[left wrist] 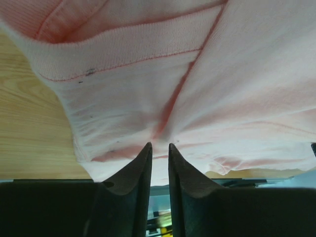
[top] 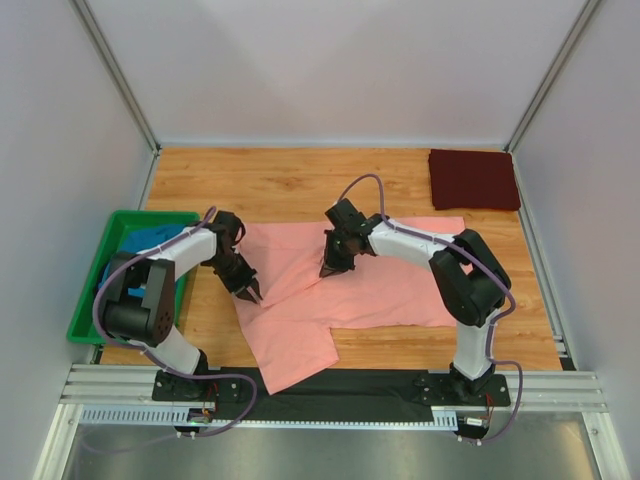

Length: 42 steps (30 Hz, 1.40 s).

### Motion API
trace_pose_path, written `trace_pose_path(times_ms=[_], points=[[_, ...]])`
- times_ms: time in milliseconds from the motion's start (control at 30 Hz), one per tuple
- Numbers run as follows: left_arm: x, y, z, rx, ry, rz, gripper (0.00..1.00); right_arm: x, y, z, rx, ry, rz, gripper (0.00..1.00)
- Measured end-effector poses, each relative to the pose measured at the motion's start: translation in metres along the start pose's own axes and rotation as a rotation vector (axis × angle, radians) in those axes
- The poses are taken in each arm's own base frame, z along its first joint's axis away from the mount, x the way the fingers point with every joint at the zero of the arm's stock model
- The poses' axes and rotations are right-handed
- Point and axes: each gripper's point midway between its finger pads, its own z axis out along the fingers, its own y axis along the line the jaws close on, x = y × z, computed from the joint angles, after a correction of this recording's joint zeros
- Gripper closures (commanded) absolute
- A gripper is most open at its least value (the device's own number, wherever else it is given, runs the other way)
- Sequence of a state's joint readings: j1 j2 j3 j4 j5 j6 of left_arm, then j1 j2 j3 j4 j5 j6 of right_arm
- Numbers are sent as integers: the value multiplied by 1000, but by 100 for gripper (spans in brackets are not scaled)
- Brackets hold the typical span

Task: Fold and stack the t-shirts
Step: Fold the tshirt

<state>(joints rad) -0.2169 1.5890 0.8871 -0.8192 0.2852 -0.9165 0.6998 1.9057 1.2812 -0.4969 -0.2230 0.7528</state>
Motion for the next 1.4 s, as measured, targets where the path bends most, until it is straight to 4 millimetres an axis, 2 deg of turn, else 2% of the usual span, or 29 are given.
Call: trace_pose_path(times_ms=[100, 167, 233, 333, 467, 533, 633, 800, 867, 933, 1100, 1167, 1233, 1400], points=[[-2, 2, -1, -31, 4, -2, 66, 3, -5, 0, 16, 11, -4, 84], [-8, -1, -7, -53, -8, 2, 65, 4, -8, -1, 31, 15, -12, 80], [-17, -8, -18, -64, -40, 20, 64, 4, -12, -4, 48, 16, -17, 77], [-42, -35, -45, -23, -142, 72, 61, -3, -20, -19, 70, -3, -17, 76], [-78, -80, -84, 81, -298, 160, 60, -37, -40, -51, 98, -91, 18, 77], [-95, -95, -91, 104, -337, 186, 60, -61, -56, -66, 115, -148, 59, 77], [-124, -112, -80, 99, -354, 205, 61, -93, -91, -81, 156, -214, 132, 78], [-161, -101, -32, 3, -298, 174, 62, -130, -167, -102, 278, -274, 261, 78], [-175, -94, -17, -34, -286, 159, 62, -138, -196, -106, 328, -286, 305, 78], [-185, -88, -11, -57, -287, 146, 62, -144, -222, -108, 368, -289, 344, 78], [-207, -82, -11, -72, -300, 114, 62, -148, -284, -107, 470, -279, 442, 79], [-215, -84, -11, -66, -306, 112, 62, -145, -304, -104, 496, -266, 481, 79], [-224, -91, -12, -51, -315, 117, 62, -153, -316, -111, 505, -292, 507, 79], [-248, -120, -13, 15, -347, 157, 60, -160, -335, -119, 505, -312, 541, 78]])
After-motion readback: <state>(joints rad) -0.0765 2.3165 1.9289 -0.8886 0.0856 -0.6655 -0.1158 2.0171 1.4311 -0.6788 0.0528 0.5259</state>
